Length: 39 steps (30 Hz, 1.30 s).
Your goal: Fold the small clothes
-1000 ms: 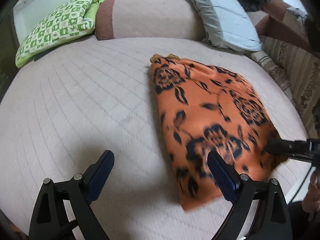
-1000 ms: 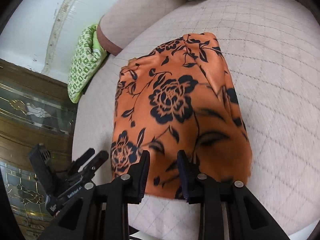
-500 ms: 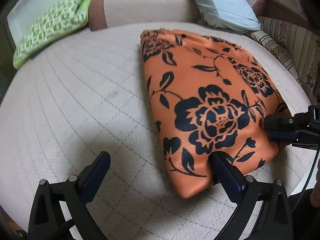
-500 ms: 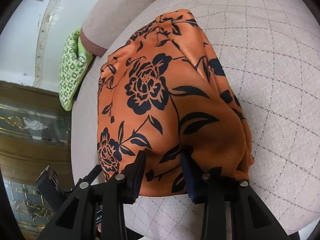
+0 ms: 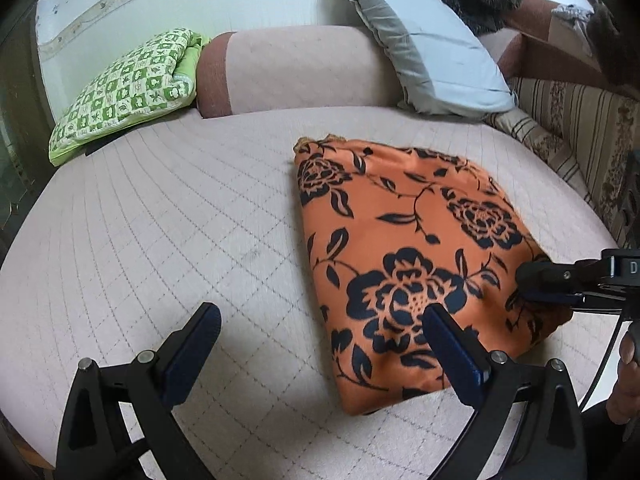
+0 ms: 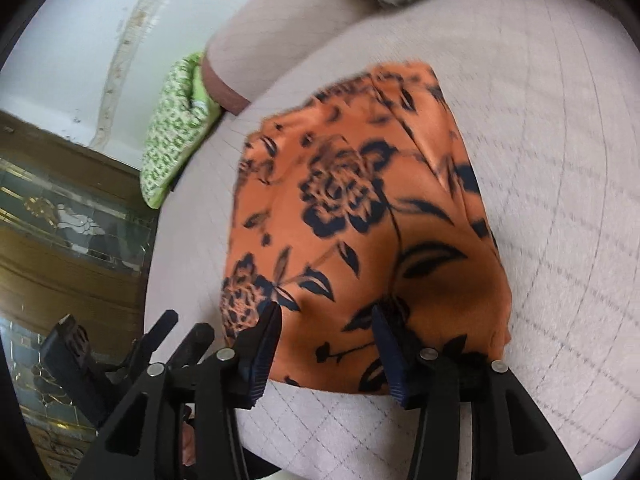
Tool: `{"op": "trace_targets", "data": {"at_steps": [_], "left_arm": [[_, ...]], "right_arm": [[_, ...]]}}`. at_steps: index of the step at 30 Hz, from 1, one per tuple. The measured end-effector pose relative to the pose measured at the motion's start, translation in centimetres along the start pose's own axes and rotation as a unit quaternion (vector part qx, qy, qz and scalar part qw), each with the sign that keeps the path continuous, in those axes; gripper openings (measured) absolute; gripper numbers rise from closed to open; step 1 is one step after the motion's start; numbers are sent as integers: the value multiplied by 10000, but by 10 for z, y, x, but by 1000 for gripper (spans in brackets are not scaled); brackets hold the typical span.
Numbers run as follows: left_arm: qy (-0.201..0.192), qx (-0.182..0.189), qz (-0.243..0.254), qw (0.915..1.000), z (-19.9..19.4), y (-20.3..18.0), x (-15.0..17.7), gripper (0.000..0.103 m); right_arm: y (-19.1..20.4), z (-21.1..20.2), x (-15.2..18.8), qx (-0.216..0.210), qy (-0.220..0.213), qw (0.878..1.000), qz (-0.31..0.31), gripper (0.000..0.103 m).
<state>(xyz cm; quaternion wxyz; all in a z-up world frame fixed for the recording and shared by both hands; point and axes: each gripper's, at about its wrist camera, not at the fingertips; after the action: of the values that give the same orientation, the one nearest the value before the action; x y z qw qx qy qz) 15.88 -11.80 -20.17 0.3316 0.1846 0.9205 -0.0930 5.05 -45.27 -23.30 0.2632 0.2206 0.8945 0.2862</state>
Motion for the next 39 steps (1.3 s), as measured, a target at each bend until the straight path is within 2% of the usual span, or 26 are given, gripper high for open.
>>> {"op": "trace_targets", "data": {"at_steps": [4,17,25,30,39], "left_arm": [[-47,54,4,10000,0,-3,-4,101],[-49,90,-73,9999,11,-1,-12,101],[-58,11,6,10000,18,-7,-13,101],[-88,12,93,9999,20,-12,-13,101],[-115,341,-136,9993,16,-6,-18,101]], "right_arm": [[2,-11,-6,-113,-255,9996,-39,52],[-1,-19,-20,-123,-589,9982,50,52],[-19,-46,-24,-318,-1139,9923,362,52],[-27,-53,-26,-334,-1198,9911,466,52],[-37,-51,-30,-423,-1292,9885,666,54]]}}
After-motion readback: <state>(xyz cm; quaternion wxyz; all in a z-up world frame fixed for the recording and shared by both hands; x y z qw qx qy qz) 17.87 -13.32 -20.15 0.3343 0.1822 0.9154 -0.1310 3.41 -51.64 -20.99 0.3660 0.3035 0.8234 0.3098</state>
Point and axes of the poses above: each gripper's, at about its wrist camera, not at the fingertips, and z roughly the way its jaws point, y to its left, x to its underside, and after that the axes turned 3 degrees about -z, right-handed
